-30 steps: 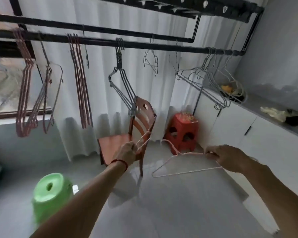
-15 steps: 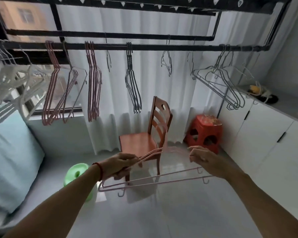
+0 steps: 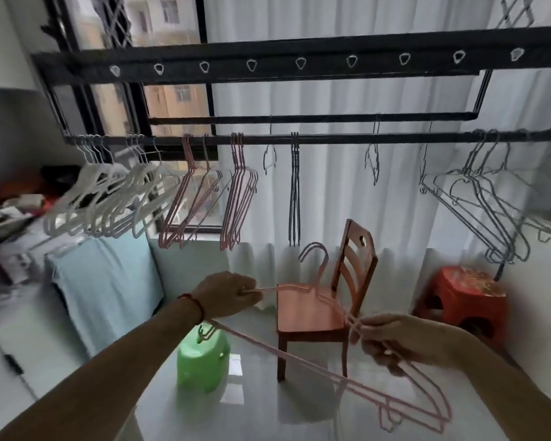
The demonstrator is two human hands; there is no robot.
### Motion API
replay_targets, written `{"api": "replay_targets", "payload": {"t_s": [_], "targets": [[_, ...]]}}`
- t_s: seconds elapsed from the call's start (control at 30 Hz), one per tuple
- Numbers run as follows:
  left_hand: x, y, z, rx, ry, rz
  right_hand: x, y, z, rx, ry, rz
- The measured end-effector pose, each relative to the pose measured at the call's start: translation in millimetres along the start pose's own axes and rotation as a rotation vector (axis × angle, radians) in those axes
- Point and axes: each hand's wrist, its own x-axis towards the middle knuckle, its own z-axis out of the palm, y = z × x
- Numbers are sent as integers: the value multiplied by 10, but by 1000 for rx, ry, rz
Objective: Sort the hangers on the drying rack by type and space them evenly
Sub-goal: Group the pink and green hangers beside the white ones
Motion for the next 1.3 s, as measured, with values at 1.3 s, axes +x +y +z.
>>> {"api": "replay_targets", "payload": {"t_s": [1.3], "targets": [[-413, -1322, -1140, -261, 497, -92, 2372, -3139, 1045, 185, 984, -334]]}}
